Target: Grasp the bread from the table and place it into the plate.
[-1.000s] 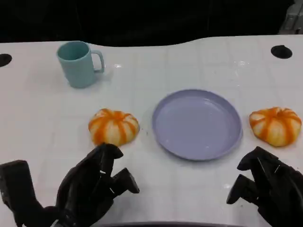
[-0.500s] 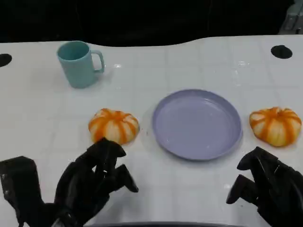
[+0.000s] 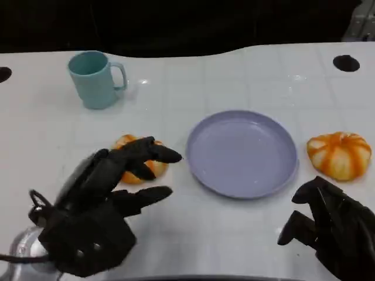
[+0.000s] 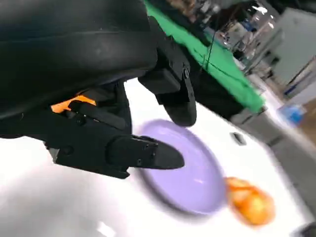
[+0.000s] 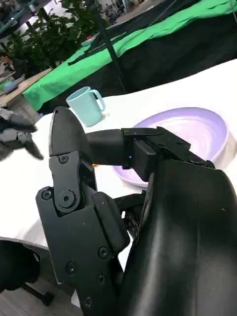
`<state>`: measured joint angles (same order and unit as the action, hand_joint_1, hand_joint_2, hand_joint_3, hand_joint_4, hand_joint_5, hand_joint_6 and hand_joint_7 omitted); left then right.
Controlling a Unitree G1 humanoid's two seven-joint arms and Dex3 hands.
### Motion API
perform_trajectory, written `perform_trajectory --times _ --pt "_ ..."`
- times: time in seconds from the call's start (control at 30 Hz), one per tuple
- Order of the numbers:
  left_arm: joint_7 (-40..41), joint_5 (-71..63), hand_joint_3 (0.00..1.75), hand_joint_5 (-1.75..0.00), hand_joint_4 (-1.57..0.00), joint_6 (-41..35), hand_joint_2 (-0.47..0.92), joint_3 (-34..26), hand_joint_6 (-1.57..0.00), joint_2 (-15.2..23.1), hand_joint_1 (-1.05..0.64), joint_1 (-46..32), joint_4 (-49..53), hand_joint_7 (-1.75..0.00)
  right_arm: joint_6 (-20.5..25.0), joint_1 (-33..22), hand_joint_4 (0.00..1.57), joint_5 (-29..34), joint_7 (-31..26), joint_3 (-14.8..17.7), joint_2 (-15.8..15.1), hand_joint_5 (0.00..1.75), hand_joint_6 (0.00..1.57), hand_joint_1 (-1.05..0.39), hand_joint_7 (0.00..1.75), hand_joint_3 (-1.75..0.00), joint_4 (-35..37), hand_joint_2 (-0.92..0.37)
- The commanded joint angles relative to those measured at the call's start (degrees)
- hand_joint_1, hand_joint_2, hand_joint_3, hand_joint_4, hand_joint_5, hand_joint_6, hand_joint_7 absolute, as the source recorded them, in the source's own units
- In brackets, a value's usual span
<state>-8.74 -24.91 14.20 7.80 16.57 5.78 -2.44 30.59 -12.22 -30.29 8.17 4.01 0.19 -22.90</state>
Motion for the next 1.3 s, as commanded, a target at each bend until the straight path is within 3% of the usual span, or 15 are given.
perform_trajectory --times 0.03,0.2,0.37,0.6,0.97,1.3 --pt "3.2 -9.4 0.00 -0.46 -0.30 1.9 0.88 2.1 -0.54 5.0 -0.42 3.7 1.9 -0.02 0.1 0.1 0.66 -0.3 -0.2 0.9 -0.6 1.75 0.54 -0.47 1.61 -0.29 -0.1 -0.92" --pt "2.1 -15.6 0.00 -0.35 -0.15 0.0 0.81 4.8 -0.40 7.1 -0.36 7.3 3.6 0.00 0.4 0.0 0.66 -0.6 -0.3 1.1 -0.7 1.75 0.53 -0.47 1.61 -0.28 -0.3 -0.92" --pt "2.1 -18.7 0.00 -0.31 -0.10 -1.1 0.76 7.2 -0.34 7.8 -0.34 9.7 5.5 0.00 0.3 -0.2 0.65 -0.7 0.0 1.2 -0.7 1.75 0.53 -0.48 1.62 -0.28 -0.1 -0.92" --pt "1.1 -23.3 0.01 -0.29 -0.04 -5.8 0.79 12.7 -0.26 5.8 -0.38 16.5 14.8 0.00 -0.4 -1.0 0.65 -0.2 1.3 1.0 -1.6 1.75 0.53 -0.50 1.63 -0.29 -0.6 -0.92" --pt "4.0 -24.4 0.00 -0.26 -0.04 -6.9 0.80 19.0 -0.23 2.1 -0.32 26.6 34.3 0.00 -0.8 -2.1 0.65 -0.5 2.4 1.0 -1.7 1.75 0.52 -0.49 1.61 -0.30 -1.1 -0.92" --pt "13.8 -25.3 0.00 -0.22 -0.04 -7.5 0.78 24.3 -0.21 -3.9 -0.35 37.0 57.6 0.00 -1.2 -2.6 0.66 -0.6 2.3 0.9 -1.0 1.75 0.54 -0.49 1.61 -0.27 -1.1 -0.92"
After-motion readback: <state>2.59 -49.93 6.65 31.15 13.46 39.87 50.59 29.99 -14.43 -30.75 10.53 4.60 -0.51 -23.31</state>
